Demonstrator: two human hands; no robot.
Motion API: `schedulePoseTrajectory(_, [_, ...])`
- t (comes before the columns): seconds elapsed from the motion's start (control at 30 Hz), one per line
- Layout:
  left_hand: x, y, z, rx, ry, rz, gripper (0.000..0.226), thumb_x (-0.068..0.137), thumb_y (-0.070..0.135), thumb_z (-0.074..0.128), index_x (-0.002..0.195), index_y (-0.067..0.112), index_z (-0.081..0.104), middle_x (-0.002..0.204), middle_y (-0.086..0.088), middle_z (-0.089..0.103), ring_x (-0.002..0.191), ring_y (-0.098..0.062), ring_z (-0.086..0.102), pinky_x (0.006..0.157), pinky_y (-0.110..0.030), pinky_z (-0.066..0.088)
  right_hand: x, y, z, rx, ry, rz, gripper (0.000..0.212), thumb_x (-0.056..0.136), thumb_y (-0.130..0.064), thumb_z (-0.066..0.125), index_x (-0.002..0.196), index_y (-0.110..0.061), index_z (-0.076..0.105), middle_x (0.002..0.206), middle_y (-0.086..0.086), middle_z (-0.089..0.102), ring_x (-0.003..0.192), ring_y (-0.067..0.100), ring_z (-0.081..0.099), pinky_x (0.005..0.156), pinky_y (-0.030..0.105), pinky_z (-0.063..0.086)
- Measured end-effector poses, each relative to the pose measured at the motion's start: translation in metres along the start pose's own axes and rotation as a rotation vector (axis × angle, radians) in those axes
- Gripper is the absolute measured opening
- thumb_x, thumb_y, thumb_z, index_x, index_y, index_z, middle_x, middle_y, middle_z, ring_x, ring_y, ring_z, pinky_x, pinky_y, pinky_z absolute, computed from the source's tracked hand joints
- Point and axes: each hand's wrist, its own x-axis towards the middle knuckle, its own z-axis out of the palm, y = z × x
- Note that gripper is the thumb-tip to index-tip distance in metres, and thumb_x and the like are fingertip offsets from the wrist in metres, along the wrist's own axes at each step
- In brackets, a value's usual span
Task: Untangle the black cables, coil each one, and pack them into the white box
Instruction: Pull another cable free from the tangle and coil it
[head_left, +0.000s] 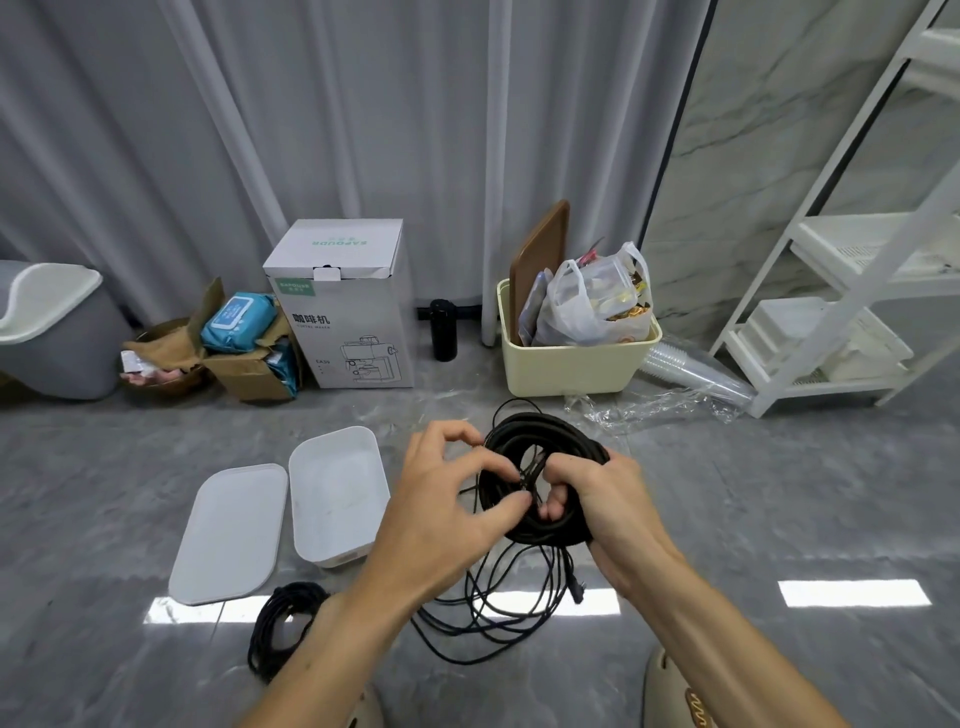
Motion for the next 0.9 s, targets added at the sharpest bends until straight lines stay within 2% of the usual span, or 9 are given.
schedulePoseTrajectory(0.07, [0.0,0.0,0.006,0.095,0.008,0.044,0.016,0.079,0.044,0.074,0.095,0.043,0.073,0.114,0.029,0.036,0.116,0.012,0.03,0.094,-0.004,0.024,-0.002,0.001,0.002,-0.035,0.016,-0.033,0.013,0.077,0.007,0.055,0.068,-0.003,0.055,0.047,0.012,0.047,0.049,0.023,0.05,0.057,0.032,0.046])
schedulePoseTrajectory(0.13, [0.001,0.0,0.01,0.177,-0.011,0.049,0.021,0.082,0.047,0.071,0.101,0.04,0.074,0.117,0.025,0.033,0.117,0.009,0.027,0.097,-0.013,0.023,-0.004,0.002,0.003,-0.072,0.015,-0.057,0.017,0.077,0.007,0.055,0.064,-0.004,0.056,0.048,0.012,0.048,0.048,0.021,0.051,0.054,0.03,0.046])
schedulePoseTrajectory(0.23, [0.004,0.001,0.014,0.233,-0.01,0.055,0.016,0.085,0.047,0.068,0.096,0.037,0.076,0.121,0.023,0.031,0.122,0.002,0.026,0.098,-0.018,0.024,-0.004,0.002,0.006,-0.106,-0.006,-0.072,0.015,0.078,0.007,0.056,0.065,-0.002,0.057,0.049,0.013,0.049,0.047,0.02,0.05,0.049,0.025,0.045])
schedulePoseTrajectory(0.4, [0.006,0.0,0.017,0.088,-0.044,-0.019,0.011,0.092,0.038,0.064,0.094,0.031,0.072,0.122,0.019,0.032,0.12,-0.001,0.034,0.101,-0.03,0.042,0.001,-0.002,0.006,-0.144,-0.013,-0.106,0.017,0.078,0.005,0.058,0.064,-0.004,0.055,0.049,0.012,0.051,0.048,0.02,0.052,0.049,0.025,0.045])
schedulePoseTrajectory(0.6, [0.008,0.008,0.014,-0.099,-0.16,-0.15,0.015,0.096,0.033,0.06,0.085,0.026,0.067,0.135,0.013,0.034,0.127,-0.003,0.038,0.104,-0.021,0.032,0.005,-0.001,0.004,-0.161,-0.006,-0.13,0.013,0.077,0.008,0.058,0.069,-0.002,0.056,0.051,0.008,0.05,0.048,0.019,0.05,0.048,0.026,0.044])
schedulePoseTrajectory(0.7, [0.012,0.012,0.01,-0.336,-0.191,-0.305,0.024,0.096,0.032,0.059,0.084,0.016,0.071,0.136,0.014,0.041,0.123,-0.001,0.047,0.101,-0.019,0.035,0.005,0.0,0.002,-0.179,-0.008,-0.153,0.014,0.079,0.01,0.059,0.072,-0.002,0.057,0.054,0.004,0.05,0.047,0.015,0.048,0.045,0.022,0.043])
schedulePoseTrajectory(0.77, [0.015,0.011,0.007,-0.476,-0.199,-0.397,0.031,0.088,0.036,0.062,0.086,0.007,0.074,0.134,0.016,0.047,0.121,-0.001,0.051,0.108,-0.029,0.037,0.006,0.002,0.001,-0.215,-0.014,-0.169,0.01,0.079,0.01,0.059,0.076,0.0,0.061,0.054,0.001,0.051,0.047,0.012,0.049,0.046,0.021,0.043])
schedulePoseTrajectory(0.83, [0.016,0.009,0.003,-0.537,-0.201,-0.455,0.036,0.073,0.039,0.063,0.084,0.007,0.074,0.129,0.015,0.051,0.12,-0.003,0.053,0.111,-0.037,0.037,0.007,0.004,0.0,-0.249,-0.015,-0.176,0.006,0.079,0.008,0.061,0.083,0.004,0.063,0.057,0.003,0.053,0.05,0.014,0.05,0.049,0.024,0.044])
schedulePoseTrajectory(0.9, [0.016,0.009,0.002,-0.54,-0.179,-0.5,0.031,0.074,0.036,0.067,0.077,0.006,0.072,0.127,0.008,0.053,0.116,-0.006,0.055,0.107,-0.034,0.04,0.008,0.007,0.003,-0.28,-0.012,-0.17,0.008,0.079,0.005,0.063,0.087,0.002,0.065,0.06,0.004,0.056,0.053,0.015,0.052,0.052,0.028,0.045])
